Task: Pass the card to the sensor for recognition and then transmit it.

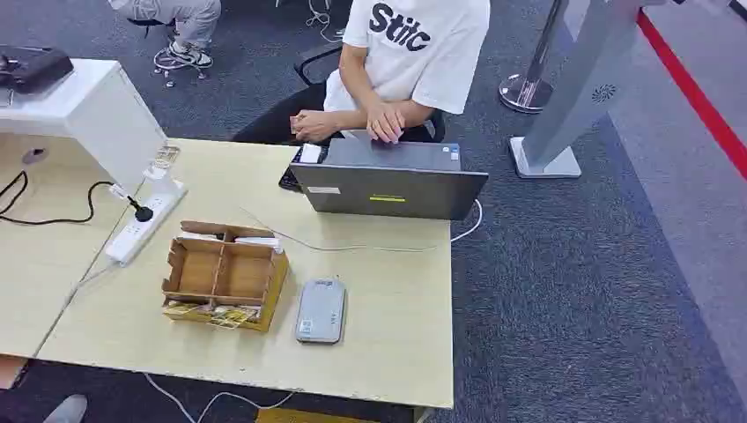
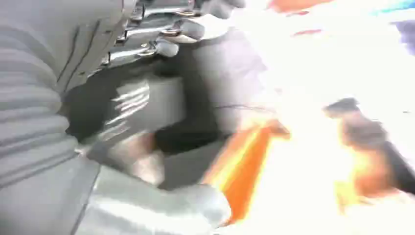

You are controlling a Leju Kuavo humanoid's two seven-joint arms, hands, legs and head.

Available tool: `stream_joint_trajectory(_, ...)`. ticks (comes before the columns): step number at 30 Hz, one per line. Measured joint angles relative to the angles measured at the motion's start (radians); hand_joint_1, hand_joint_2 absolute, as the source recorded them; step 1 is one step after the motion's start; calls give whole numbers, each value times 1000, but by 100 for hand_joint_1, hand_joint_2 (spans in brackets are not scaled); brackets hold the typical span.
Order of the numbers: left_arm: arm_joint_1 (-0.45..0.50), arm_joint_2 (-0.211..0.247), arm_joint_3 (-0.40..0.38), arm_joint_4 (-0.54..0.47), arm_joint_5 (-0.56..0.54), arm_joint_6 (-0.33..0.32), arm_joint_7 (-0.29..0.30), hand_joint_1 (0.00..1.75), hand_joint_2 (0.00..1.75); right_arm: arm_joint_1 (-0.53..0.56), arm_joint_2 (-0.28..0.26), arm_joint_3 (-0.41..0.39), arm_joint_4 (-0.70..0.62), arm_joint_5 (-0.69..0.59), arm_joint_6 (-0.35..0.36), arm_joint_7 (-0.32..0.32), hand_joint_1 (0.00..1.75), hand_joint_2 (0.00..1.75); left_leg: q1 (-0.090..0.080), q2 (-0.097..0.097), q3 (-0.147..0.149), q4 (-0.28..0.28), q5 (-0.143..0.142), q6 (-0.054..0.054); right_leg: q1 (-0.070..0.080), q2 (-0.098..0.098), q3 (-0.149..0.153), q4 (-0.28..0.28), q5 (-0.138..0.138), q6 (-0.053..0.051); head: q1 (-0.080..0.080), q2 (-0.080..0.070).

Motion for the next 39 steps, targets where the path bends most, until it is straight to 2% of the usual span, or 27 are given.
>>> stream_joint_trajectory(2,64,-10,-147,-219,-167,45,1,0,175,-27,0,2,16,4,-13,1,0,175,-1,1,1,0,0,0,-1,1,0,0,1,-1,1,0)
stream_joint_trajectory(5,117,-18,-308,-433,-363,8,1,0,175,-43,0,13,30,29,-22,5,0,175,-1,3,1,0,1,0,-1,2,2,0,3,-1,1,0)
stream_joint_trajectory(7,141,-18,-378,-529,-477,-39,1,0,175,-49,0,30,36,43,-39,3,0,175,-2,3,1,0,2,1,-2,2,2,0,3,0,2,0)
stream_joint_trajectory(10,155,-18,-432,-620,-533,-74,3,0,175,-59,-1,48,41,59,-53,2,0,175,-2,4,1,0,2,1,-2,3,2,0,3,0,2,0)
stream_joint_trajectory(11,158,-15,-444,-641,-610,-96,8,0,175,-63,-1,55,44,68,-62,0,0,175,-2,4,1,0,2,1,-2,3,2,0,3,0,2,0)
stream_joint_trajectory(13,151,1,-475,-662,-824,-134,67,0,175,-72,-1,77,51,88,-77,5,0,175,-2,3,1,0,2,0,-2,3,1,0,3,-1,2,0)
stream_joint_trajectory(14,141,25,-500,-662,-936,-147,122,0,175,-79,-1,88,55,95,-84,10,0,175,-2,3,1,0,2,0,-2,3,-1,0,3,-1,2,0)
stream_joint_trajectory(16,99,115,-571,-653,-1145,-178,281,0,175,-97,-1,113,62,110,-92,24,0,175,-1,4,1,0,4,-2,-2,3,-1,1,4,-2,2,0)
stream_joint_trajectory(17,73,175,-603,-638,-1212,-190,347,0,175,-105,-1,124,65,114,-95,31,0,175,-1,3,1,-1,5,-3,-2,3,0,2,4,-2,2,0)
stream_joint_trajectory(18,52,215,-630,-620,-1251,-199,395,0,175,-113,-1,134,69,116,-98,35,0,175,-1,3,1,-1,5,-4,-2,3,-1,3,5,-3,2,0)
stream_joint_trajectory(22,-35,398,-709,-498,-1376,-265,517,0,175,-132,-1,172,82,125,-103,58,0,175,-1,4,1,-1,7,-5,-1,3,-2,4,6,-5,2,0)
stream_joint_trajectory(25,-91,483,-738,-394,-1398,-268,539,0,175,-141,-1,190,89,125,-103,64,0,175,-1,4,1,-1,7,-5,-1,4,-2,5,6,-6,2,0)
stream_joint_trajectory(29,-125,534,-772,-315,-1394,-269,559,0,175,-147,-1,204,95,124,-101,69,0,175,-1,5,0,-1,7,-5,-2,5,-2,4,6,-6,2,0)
stream_joint_trajectory(33,-167,531,-789,-251,-1394,-243,581,0,175,-152,-1,225,103,127,-108,77,0,175,-2,5,-1,-1,7,-5,-2,4,-3,4,7,-5,2,0)
stream_joint_trajectory(39,-209,522,-802,-214,-1445,-152,585,0,175,-155,0,254,113,137,-121,92,0,175,-1,5,-1,-1,7,-5,-2,4,-4,4,7,-5,2,0)
